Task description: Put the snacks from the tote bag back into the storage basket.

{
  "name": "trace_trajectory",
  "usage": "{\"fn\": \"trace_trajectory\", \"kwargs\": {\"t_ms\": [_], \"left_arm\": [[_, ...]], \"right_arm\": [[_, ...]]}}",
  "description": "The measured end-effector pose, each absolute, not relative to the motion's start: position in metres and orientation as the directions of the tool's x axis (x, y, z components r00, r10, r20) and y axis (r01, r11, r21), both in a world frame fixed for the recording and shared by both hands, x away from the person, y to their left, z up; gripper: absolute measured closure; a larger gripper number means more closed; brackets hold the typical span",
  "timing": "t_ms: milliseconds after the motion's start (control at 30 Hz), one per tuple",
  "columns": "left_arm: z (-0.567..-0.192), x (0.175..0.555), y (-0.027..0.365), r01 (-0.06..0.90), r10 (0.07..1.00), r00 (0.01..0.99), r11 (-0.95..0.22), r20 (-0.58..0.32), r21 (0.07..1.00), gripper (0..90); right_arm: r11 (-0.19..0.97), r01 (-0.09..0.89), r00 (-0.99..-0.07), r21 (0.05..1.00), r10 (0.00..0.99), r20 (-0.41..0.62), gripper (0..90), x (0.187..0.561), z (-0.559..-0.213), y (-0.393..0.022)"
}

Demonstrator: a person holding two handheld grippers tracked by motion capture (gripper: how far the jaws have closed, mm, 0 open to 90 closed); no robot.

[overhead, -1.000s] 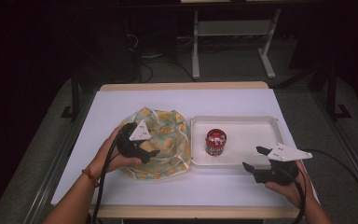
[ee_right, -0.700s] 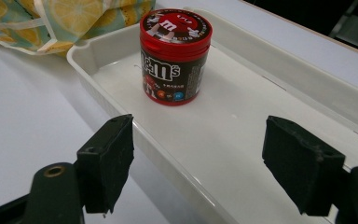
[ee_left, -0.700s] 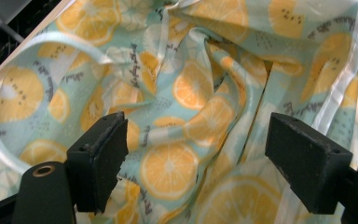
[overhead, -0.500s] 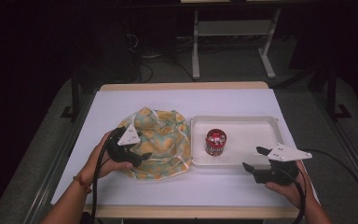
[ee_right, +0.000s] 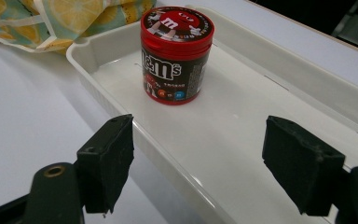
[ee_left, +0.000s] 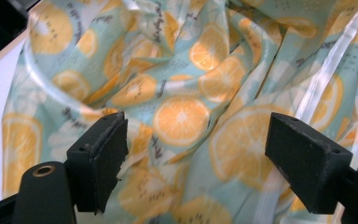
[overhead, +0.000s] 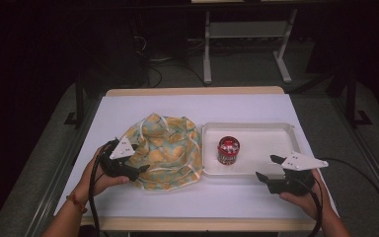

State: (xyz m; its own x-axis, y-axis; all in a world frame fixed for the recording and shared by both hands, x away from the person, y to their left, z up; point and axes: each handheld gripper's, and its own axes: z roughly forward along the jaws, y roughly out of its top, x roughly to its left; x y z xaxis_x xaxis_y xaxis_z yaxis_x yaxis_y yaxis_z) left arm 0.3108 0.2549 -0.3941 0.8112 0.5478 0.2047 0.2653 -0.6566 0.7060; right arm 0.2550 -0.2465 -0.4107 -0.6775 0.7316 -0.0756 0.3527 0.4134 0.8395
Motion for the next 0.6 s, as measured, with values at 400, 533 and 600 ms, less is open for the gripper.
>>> {"fn": "trace_trajectory", "kwargs": {"t_ms": [400, 533, 600], "left_arm": [[-0.400, 0.302, 0.279, 0.292, 0.592, 0.785, -0.615, 0.184, 0.732, 20.7], [-0.402, 0.298, 0.289, 0.306, 0.615, 0.769, -0.591, 0.171, 0.746, 20.7], [-0.404, 0.297, 0.292, 0.314, 0.622, 0.766, -0.585, 0.164, 0.748, 20.7]], "right_arm": [[0.418, 0.350, -0.686, 0.838, 0.724, -0.075, 24.2, 0.258, -0.411, -0.244], [0.421, 0.349, -0.688, 0.837, 0.722, -0.076, 24.1, 0.258, -0.411, -0.244], [0.422, 0.347, -0.688, 0.838, 0.721, -0.078, 24.1, 0.259, -0.411, -0.243]]}}
